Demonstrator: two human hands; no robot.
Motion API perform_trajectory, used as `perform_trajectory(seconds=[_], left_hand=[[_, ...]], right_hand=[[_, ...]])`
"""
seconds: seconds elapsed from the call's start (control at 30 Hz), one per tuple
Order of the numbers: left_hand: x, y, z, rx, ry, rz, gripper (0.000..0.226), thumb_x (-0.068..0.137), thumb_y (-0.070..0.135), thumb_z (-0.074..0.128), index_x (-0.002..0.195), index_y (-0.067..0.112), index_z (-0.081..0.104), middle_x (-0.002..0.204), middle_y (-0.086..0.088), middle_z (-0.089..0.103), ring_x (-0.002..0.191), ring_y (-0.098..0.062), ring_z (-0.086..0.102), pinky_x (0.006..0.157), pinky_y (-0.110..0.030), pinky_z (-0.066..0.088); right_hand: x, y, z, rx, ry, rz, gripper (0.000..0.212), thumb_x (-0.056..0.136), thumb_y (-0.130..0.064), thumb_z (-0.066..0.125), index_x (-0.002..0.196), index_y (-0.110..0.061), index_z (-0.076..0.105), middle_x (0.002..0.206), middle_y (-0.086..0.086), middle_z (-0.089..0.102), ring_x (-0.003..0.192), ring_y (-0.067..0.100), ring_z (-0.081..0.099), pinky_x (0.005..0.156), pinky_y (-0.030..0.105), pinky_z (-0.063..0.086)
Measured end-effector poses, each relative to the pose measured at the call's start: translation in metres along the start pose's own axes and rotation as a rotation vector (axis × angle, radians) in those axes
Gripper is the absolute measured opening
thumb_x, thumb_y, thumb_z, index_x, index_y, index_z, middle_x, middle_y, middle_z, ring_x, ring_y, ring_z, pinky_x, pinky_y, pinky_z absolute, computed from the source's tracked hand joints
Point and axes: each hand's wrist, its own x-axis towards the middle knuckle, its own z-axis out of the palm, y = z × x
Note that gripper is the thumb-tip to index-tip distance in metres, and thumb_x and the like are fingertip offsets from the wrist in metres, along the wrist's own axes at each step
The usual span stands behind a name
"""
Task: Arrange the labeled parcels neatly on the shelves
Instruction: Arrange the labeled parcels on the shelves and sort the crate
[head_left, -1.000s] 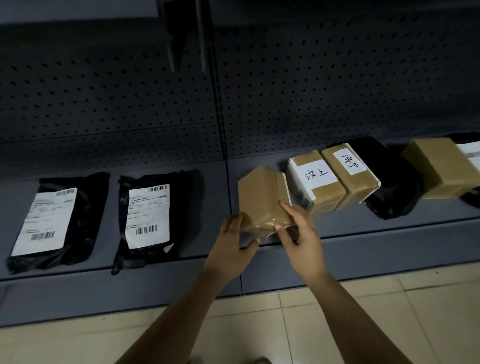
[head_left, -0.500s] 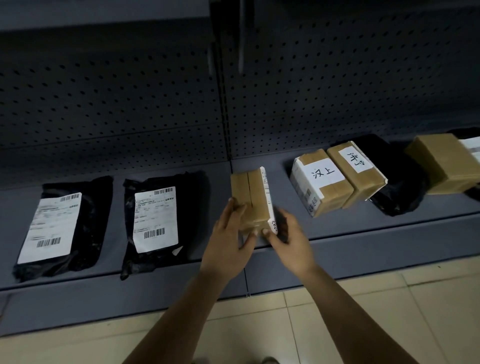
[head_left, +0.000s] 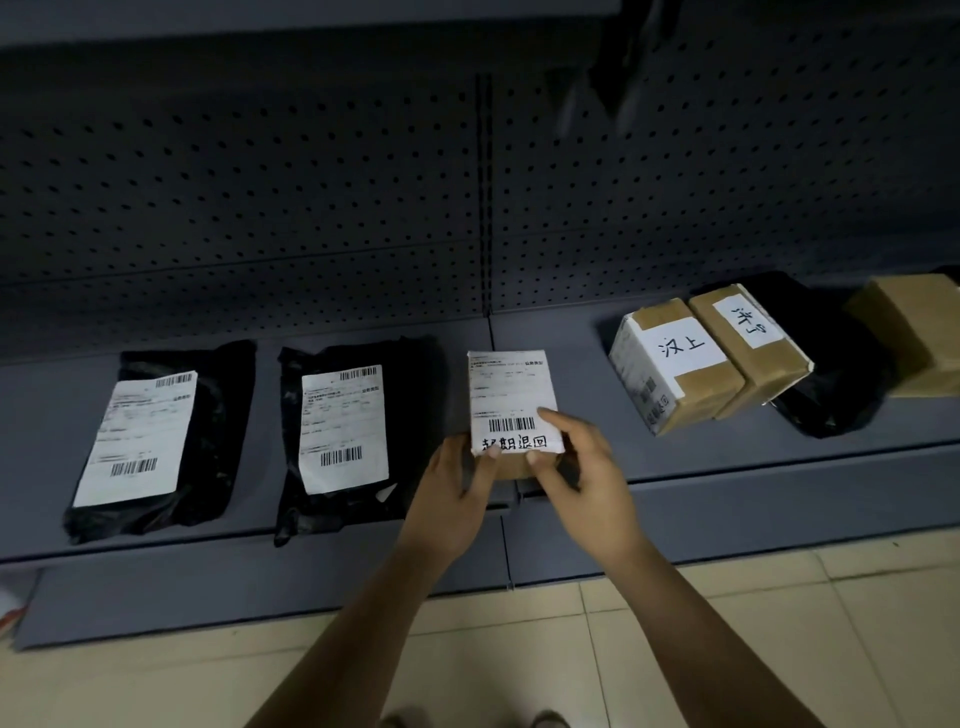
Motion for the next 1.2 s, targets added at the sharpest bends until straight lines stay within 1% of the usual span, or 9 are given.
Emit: perform_trajectory(seconds=[0.1, 0.3, 0.37, 0.43, 0.5, 0.6, 0.83, 1.03, 1.2], left_hand=[[-0.001, -0.007, 0.003, -0.006, -0.036, -0.033, 0.058, 0.089, 0.061, 0.040, 0.134, 0.024, 0.050, 0.130, 0.009, 0.057, 0.120, -0.005, 0.052, 0.096, -0.019, 0.037], [0.003, -0.002, -0.004, -0.237, 0.043, -0.123, 0.032, 0.097, 0.032, 0.054, 0.127, 0.020, 0.055, 0.108, 0.020, 0.062, 0.091, 0.027, 0.051, 0.075, 0.006, 0.035], [0.008, -0.005, -0.005, -0.329, 0.024, -0.165, 0.028, 0.097, 0.029, 0.056, 0.125, 0.025, 0.056, 0.106, 0.018, 0.065, 0.095, 0.019, 0.057, 0.091, -0.006, 0.042], [0.010, -0.011, -0.005, -0.377, 0.011, -0.172, 0.023, 0.096, 0.029, 0.058, 0.119, 0.032, 0.060, 0.111, 0.012, 0.069, 0.107, -0.001, 0.063, 0.104, -0.037, 0.047], [0.006, -0.012, -0.005, -0.400, 0.006, -0.125, 0.023, 0.094, 0.030, 0.059, 0.117, 0.035, 0.060, 0.117, 0.010, 0.068, 0.113, -0.010, 0.062, 0.103, -0.049, 0.046], [-0.005, -0.005, -0.009, -0.415, 0.016, -0.059, 0.029, 0.098, 0.021, 0.056, 0.126, 0.026, 0.057, 0.122, 0.010, 0.065, 0.118, -0.009, 0.059, 0.104, -0.046, 0.046], [-0.018, 0.007, -0.017, -0.430, 0.055, 0.098, 0.035, 0.097, 0.008, 0.053, 0.132, 0.013, 0.052, 0.125, 0.008, 0.064, 0.120, -0.008, 0.057, 0.101, -0.030, 0.047], [-0.026, 0.021, -0.021, -0.356, 0.072, 0.134, 0.033, 0.099, 0.016, 0.051, 0.132, 0.014, 0.054, 0.124, 0.008, 0.063, 0.116, 0.001, 0.057, 0.091, -0.013, 0.044], [-0.041, 0.022, -0.039, 0.079, 0.199, 0.176, 0.034, 0.099, 0.038, 0.049, 0.127, 0.020, 0.056, 0.117, 0.004, 0.057, 0.104, -0.007, 0.059, 0.087, -0.029, 0.051]], right_hand=[[-0.003, 0.005, 0.001, 0.080, -0.035, 0.067, 0.043, 0.092, -0.014, 0.065, 0.133, -0.020, 0.052, 0.128, -0.001, 0.057, 0.115, 0.008, 0.059, 0.095, 0.029, 0.053], [0.004, 0.001, -0.001, 0.157, -0.035, 0.300, 0.034, 0.099, -0.031, 0.053, 0.133, -0.027, 0.053, 0.122, -0.008, 0.062, 0.112, 0.005, 0.058, 0.095, 0.017, 0.043], [0.007, 0.000, 0.001, 0.173, -0.057, 0.346, 0.029, 0.100, -0.032, 0.052, 0.128, -0.029, 0.057, 0.116, -0.013, 0.064, 0.109, 0.003, 0.058, 0.090, 0.010, 0.040], [0.008, -0.003, 0.001, 0.250, -0.057, 0.378, 0.023, 0.099, -0.030, 0.054, 0.120, -0.031, 0.061, 0.105, -0.023, 0.065, 0.098, -0.007, 0.060, 0.081, 0.001, 0.040], [0.007, -0.006, 0.000, 0.352, -0.054, 0.403, 0.021, 0.097, -0.028, 0.057, 0.118, -0.031, 0.060, 0.106, -0.018, 0.068, 0.100, -0.006, 0.062, 0.090, 0.011, 0.045], [0.005, -0.011, -0.006, 0.460, -0.070, 0.407, 0.024, 0.095, -0.017, 0.059, 0.118, -0.026, 0.057, 0.112, -0.006, 0.070, 0.106, 0.006, 0.065, 0.098, 0.028, 0.048], [-0.004, -0.023, -0.017, 0.605, -0.108, 0.340, 0.036, 0.092, -0.010, 0.061, 0.125, -0.021, 0.053, 0.114, 0.001, 0.072, 0.112, 0.015, 0.064, 0.100, 0.028, 0.049], [-0.010, -0.031, -0.022, 0.646, -0.040, 0.300, 0.033, 0.091, -0.011, 0.061, 0.121, -0.024, 0.055, 0.109, -0.003, 0.073, 0.109, 0.012, 0.066, 0.090, 0.021, 0.051], [-0.026, -0.053, -0.039, 0.674, 0.018, 0.321, 0.029, 0.092, -0.009, 0.061, 0.116, -0.026, 0.058, 0.110, 0.002, 0.073, 0.109, 0.012, 0.066, 0.084, 0.018, 0.053]])
